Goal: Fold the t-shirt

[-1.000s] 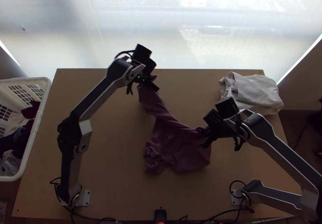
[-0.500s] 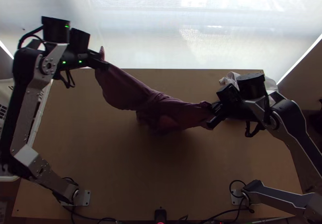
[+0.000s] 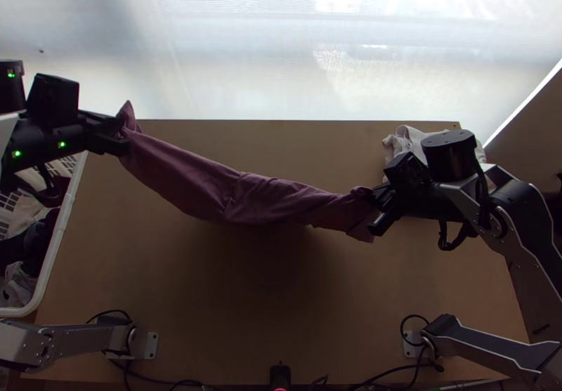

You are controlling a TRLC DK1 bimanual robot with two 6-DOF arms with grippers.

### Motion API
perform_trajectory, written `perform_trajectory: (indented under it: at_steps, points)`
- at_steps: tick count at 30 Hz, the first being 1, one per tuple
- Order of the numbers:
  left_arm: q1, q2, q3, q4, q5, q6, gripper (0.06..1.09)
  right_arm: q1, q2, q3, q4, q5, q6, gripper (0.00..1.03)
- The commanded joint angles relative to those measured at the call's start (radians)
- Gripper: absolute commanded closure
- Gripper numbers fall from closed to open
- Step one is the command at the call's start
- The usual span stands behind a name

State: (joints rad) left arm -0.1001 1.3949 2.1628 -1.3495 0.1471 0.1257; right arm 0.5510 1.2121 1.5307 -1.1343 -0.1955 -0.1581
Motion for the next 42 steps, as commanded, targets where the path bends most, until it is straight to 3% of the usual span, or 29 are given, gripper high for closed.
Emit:
perform_trajectory:
  at_steps: [1,9,17,24,27,32,33,35,36,42]
  points:
    - [-0.033,-0.188,-0.143,-0.080,0.035,0.009,1.05,0.023,-0.054,-0.061,-0.024,-0.012,-0.011,1.00]
    - [-0.104,-0.398,-0.368,-0.091,0.032,-0.001,1.05,0.056,-0.088,-0.098,-0.045,-0.016,-0.015,1.00]
    - [-0.101,-0.410,-0.531,-0.004,0.034,0.065,1.04,0.075,-0.077,-0.127,-0.025,-0.016,-0.027,1.00]
    - [0.068,-0.106,-0.594,0.340,0.029,0.143,1.05,-0.020,0.033,-0.139,0.107,-0.012,-0.035,1.00]
    - [0.119,0.061,-0.572,0.495,-0.035,0.170,1.05,-0.068,0.093,-0.142,0.160,-0.010,-0.040,1.00]
    - [0.172,0.300,-0.437,0.610,-0.127,0.167,1.03,-0.117,0.150,-0.167,0.199,-0.009,-0.061,1.00]
    - [0.175,0.326,-0.425,0.638,-0.153,0.166,0.92,-0.122,0.150,-0.179,0.206,-0.010,-0.061,1.00]
    - [0.169,0.371,-0.413,0.653,-0.195,0.167,0.30,-0.122,0.150,-0.207,0.215,-0.010,-0.061,1.00]
    - [0.163,0.388,-0.413,0.655,-0.213,0.176,0.13,-0.118,0.149,-0.218,0.215,-0.010,-0.061,1.00]
    - [0.197,0.397,-0.423,0.685,-0.219,0.176,0.10,-0.108,0.141,-0.257,0.215,-0.010,-0.066,1.00]
